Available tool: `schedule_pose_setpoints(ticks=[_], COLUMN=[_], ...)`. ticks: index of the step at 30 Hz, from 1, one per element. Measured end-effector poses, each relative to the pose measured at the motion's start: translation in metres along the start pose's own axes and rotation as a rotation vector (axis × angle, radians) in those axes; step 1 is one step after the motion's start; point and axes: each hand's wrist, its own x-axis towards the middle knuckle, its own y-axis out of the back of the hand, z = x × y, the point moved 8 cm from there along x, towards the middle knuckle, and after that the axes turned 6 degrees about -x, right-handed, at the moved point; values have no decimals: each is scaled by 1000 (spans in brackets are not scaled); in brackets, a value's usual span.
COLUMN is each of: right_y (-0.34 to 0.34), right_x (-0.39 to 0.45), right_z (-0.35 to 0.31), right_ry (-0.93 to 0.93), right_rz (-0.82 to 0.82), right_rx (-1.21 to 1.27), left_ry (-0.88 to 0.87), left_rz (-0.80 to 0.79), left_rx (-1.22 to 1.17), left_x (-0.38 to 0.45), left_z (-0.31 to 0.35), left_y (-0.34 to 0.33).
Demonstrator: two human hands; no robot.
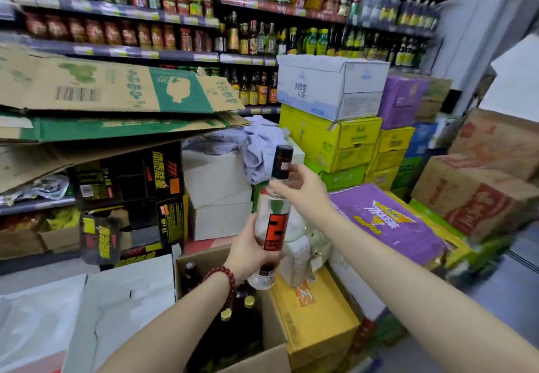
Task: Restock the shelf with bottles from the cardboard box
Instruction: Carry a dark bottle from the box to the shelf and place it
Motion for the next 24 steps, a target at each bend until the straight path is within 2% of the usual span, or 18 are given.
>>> schedule_pose_setpoints(ticks=[3, 8, 15, 24], right_y=[16, 62, 124, 164], right_x=[-23, -70, -183, -383], right_z=[19, 35, 28, -23], right_ry=[-82, -180, -331, -568], right_rz=[-38, 58, 436, 840], right_rx=[94, 84, -60, -200], left_ry=[-40, -110, -166, -209], left_rz=[-89, -307, -739, -1243], left_rx=[-76, -221, -224, -232], left_x=[-3, -19, -88, -266], left_z=[18, 43, 56, 85], left_y=[-29, -89, -167, -221])
